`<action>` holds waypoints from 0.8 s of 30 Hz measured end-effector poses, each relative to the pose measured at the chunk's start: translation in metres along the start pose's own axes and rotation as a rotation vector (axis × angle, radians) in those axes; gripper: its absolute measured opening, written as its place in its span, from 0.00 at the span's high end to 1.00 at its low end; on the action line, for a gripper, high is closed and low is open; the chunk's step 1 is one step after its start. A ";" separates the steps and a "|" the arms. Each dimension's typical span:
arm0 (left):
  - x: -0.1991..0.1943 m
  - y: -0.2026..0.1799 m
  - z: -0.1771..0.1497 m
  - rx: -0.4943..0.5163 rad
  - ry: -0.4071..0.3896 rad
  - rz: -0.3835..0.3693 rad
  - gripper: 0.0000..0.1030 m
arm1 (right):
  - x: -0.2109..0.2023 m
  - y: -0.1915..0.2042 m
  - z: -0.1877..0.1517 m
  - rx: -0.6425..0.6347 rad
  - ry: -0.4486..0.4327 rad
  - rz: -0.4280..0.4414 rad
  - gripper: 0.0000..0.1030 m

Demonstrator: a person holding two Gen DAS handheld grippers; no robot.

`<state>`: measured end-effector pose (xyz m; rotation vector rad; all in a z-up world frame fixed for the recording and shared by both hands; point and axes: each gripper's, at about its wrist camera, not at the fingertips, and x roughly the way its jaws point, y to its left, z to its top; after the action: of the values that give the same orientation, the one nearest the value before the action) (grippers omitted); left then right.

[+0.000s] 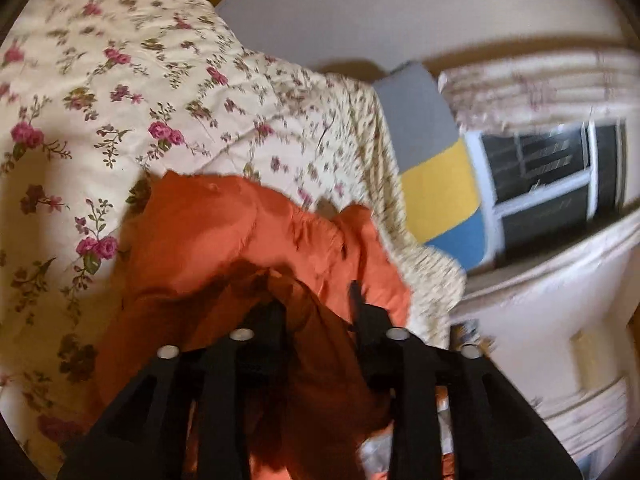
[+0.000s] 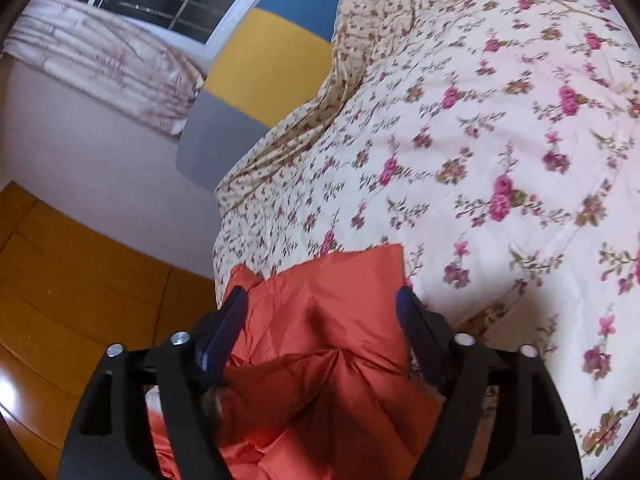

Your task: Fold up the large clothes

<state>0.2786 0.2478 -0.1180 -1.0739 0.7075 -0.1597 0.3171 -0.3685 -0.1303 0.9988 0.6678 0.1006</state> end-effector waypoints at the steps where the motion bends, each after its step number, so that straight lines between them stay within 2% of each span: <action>1: -0.005 0.004 0.003 -0.020 -0.021 -0.026 0.58 | -0.008 -0.001 -0.001 -0.011 -0.020 0.008 0.22; 2: -0.009 0.006 0.004 -0.025 -0.039 -0.037 0.52 | -0.013 -0.001 -0.002 -0.023 -0.031 0.012 0.20; 3: -0.013 0.006 0.005 -0.026 -0.059 -0.037 0.41 | -0.026 -0.002 -0.005 -0.047 -0.053 0.021 0.16; 4: -0.024 0.008 0.006 -0.020 -0.112 -0.016 0.30 | -0.034 -0.002 -0.007 -0.065 -0.066 0.027 0.15; 5: -0.035 0.010 0.007 -0.016 -0.161 0.006 0.14 | -0.043 -0.001 -0.011 -0.091 -0.077 0.031 0.13; 6: -0.052 0.015 0.005 -0.008 -0.236 0.015 0.11 | -0.053 0.000 -0.018 -0.130 -0.085 0.030 0.13; 9: -0.079 0.023 -0.005 0.042 -0.289 0.053 0.11 | -0.066 0.010 -0.036 -0.268 -0.078 0.027 0.10; 11: -0.084 0.017 -0.017 0.141 -0.275 0.080 0.11 | -0.059 0.021 -0.047 -0.378 -0.028 -0.002 0.10; 12: -0.085 0.009 -0.029 0.221 -0.265 0.099 0.10 | -0.051 0.030 -0.052 -0.439 0.000 -0.018 0.10; 15: -0.070 -0.015 -0.051 0.376 -0.246 0.158 0.07 | -0.021 0.056 -0.062 -0.571 0.035 -0.077 0.10; 16: -0.056 -0.028 -0.057 0.450 -0.217 0.217 0.07 | -0.006 0.064 -0.062 -0.595 0.054 -0.097 0.10; 18: -0.033 -0.039 -0.060 0.521 -0.198 0.287 0.07 | 0.019 0.073 -0.061 -0.628 0.064 -0.183 0.10; 20: -0.015 -0.040 -0.052 0.532 -0.202 0.353 0.06 | 0.038 0.074 -0.060 -0.647 0.061 -0.253 0.11; 21: -0.005 -0.040 -0.042 0.515 -0.211 0.414 0.05 | 0.049 0.072 -0.059 -0.643 0.055 -0.301 0.11; 24: 0.005 -0.021 -0.017 0.403 -0.228 0.531 0.05 | 0.056 0.057 -0.054 -0.586 0.046 -0.330 0.09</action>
<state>0.2766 0.2224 -0.1072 -0.4855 0.6940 0.2651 0.3438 -0.2760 -0.1302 0.3188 0.7778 0.0254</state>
